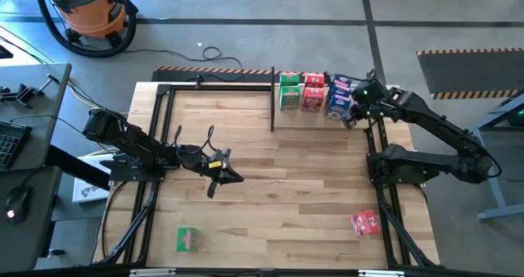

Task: Stack cereal on shelf
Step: Put the blue cereal box on the shelf

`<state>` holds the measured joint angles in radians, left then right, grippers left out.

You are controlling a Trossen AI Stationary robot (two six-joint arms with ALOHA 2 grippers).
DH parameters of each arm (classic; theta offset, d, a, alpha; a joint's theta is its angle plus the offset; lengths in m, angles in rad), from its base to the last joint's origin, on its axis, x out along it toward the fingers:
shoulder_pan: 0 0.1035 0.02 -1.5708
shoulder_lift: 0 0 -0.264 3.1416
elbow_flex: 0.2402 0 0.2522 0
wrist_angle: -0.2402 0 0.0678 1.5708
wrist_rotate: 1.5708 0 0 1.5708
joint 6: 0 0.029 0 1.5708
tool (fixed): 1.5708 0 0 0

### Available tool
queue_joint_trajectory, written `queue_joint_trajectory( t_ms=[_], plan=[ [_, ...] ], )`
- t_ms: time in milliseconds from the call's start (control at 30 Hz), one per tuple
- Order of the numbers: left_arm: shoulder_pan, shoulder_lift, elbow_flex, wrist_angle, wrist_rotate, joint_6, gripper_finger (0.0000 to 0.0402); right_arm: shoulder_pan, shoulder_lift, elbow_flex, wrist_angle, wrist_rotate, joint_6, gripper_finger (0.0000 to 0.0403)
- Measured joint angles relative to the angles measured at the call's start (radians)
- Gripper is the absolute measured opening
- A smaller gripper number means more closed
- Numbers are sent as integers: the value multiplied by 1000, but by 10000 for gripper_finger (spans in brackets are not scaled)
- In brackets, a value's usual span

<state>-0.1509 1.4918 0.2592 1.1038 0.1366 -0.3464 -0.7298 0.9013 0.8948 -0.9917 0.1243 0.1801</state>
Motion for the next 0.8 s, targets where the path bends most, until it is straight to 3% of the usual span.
queue_joint_trajectory(
  t_ms=[200,433,800],
  plan=[
    [1,0,0,0,-20,1,0,71,-33,-81,3,-58,48,0],
    [21,0,0,0,-40,-12,0,65,-30,-233,226,-19,82,0],
    [21,0,0,0,-56,-17,0,10,-30,-257,321,31,81,0]
  ],
)
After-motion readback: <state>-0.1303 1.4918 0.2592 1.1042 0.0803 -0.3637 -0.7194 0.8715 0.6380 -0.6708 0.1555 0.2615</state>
